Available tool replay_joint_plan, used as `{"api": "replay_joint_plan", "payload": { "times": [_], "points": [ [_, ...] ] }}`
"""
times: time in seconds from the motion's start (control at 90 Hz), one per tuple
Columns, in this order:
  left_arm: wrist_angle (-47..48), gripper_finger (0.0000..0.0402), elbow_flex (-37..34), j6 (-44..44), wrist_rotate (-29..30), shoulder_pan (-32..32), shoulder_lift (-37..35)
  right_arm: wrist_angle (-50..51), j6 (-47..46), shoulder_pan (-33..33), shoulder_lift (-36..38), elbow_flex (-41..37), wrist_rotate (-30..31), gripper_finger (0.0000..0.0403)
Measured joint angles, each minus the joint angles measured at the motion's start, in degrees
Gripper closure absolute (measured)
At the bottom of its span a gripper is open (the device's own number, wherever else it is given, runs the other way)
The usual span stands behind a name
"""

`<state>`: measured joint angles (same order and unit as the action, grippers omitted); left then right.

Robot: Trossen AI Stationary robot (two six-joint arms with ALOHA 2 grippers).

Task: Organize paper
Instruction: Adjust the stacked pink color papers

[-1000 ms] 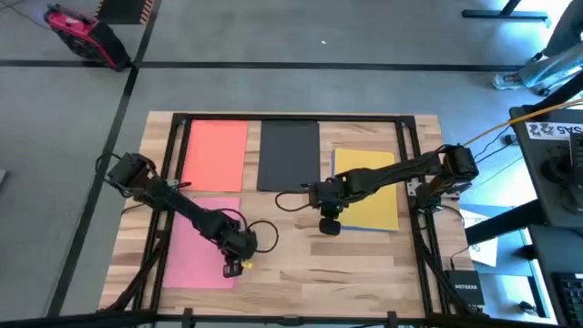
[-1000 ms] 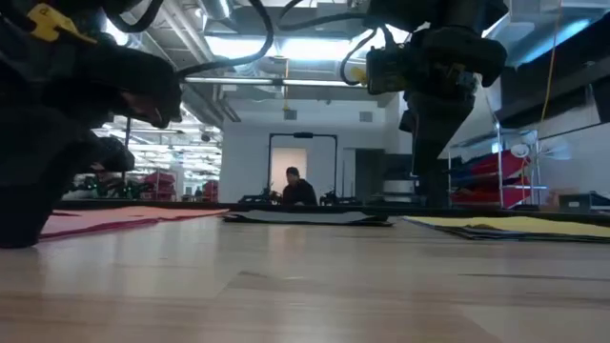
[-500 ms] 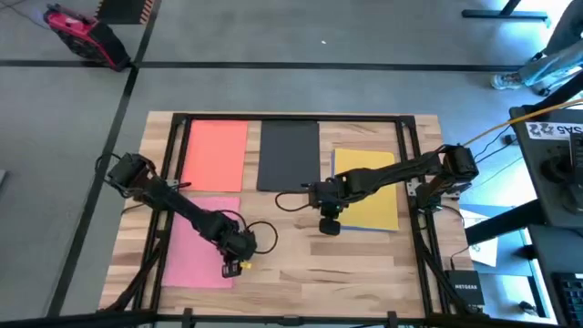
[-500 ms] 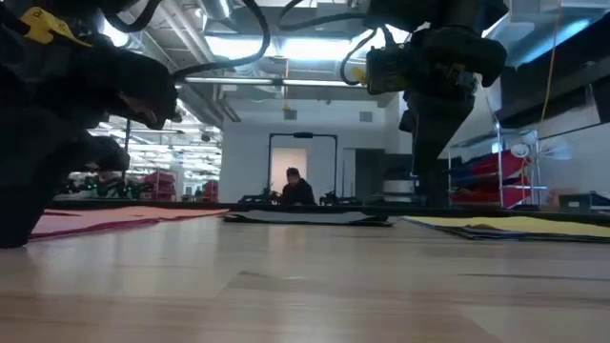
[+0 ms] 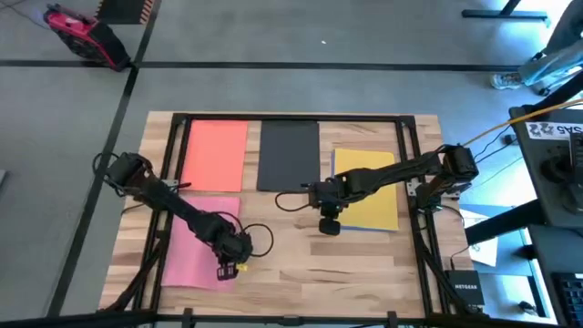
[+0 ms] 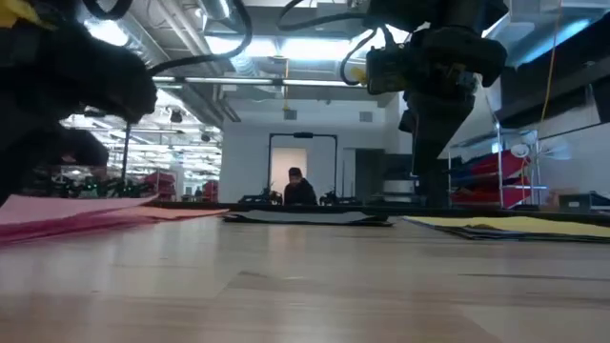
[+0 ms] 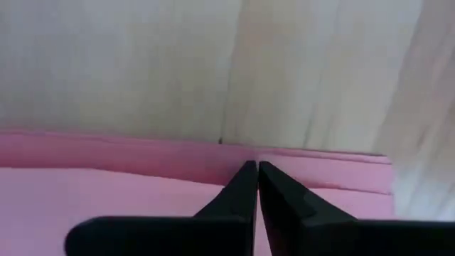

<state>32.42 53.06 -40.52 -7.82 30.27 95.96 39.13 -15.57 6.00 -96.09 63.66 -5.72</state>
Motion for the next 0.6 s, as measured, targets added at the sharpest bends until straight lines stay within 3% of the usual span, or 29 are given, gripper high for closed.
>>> {"api": "replay_joint_plan", "payload": {
  "times": [0.6],
  "points": [
    [-4.02,0.0402,-0.07,2.60,4.02,-5.04,-1.70,0.60,0.97,0.02,0.35,0.02,0.32,0.0403]
  ]
}}
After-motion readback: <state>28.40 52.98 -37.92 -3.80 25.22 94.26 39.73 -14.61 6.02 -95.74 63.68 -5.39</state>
